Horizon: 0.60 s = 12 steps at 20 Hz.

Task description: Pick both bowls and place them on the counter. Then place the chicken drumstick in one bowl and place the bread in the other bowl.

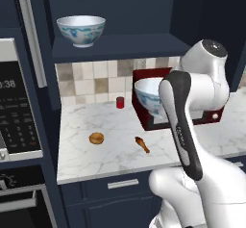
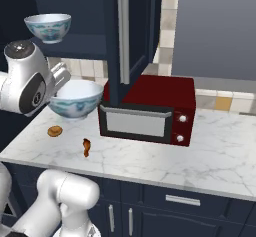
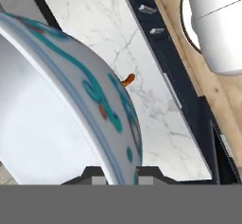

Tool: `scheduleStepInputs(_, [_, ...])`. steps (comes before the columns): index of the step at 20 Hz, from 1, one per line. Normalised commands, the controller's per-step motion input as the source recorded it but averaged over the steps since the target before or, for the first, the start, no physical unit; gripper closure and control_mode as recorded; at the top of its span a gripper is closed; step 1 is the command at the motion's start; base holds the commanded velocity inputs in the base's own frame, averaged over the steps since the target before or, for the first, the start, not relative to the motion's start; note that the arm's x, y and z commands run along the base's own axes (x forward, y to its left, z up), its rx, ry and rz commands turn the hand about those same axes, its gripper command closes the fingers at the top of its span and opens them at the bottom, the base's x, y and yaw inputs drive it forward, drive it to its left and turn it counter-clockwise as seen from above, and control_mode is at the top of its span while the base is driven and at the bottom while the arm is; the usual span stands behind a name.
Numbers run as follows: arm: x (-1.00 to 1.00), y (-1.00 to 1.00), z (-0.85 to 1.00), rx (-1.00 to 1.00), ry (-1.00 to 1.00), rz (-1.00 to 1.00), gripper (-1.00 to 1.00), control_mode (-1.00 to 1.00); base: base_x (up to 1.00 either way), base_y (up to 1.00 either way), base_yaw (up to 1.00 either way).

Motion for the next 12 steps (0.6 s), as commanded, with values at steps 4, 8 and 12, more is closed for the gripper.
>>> scheduleStepInputs(4, [-0.19, 0.03, -0.43, 0.0, 0.1, -0.4, 1.0, -1.0, 0.0, 0.0, 0.0])
scheduleStepInputs(8, [-0.03, 0.02, -0.54, 0.02, 0.04, -0.3, 1.0, -1.0, 0.0, 0.0, 0.0])
scheduleStepInputs(12, [-0.09, 0.02, -0.56, 0.01, 0.01, -0.29, 1.0, -1.0, 0.0, 0.0, 0.0])
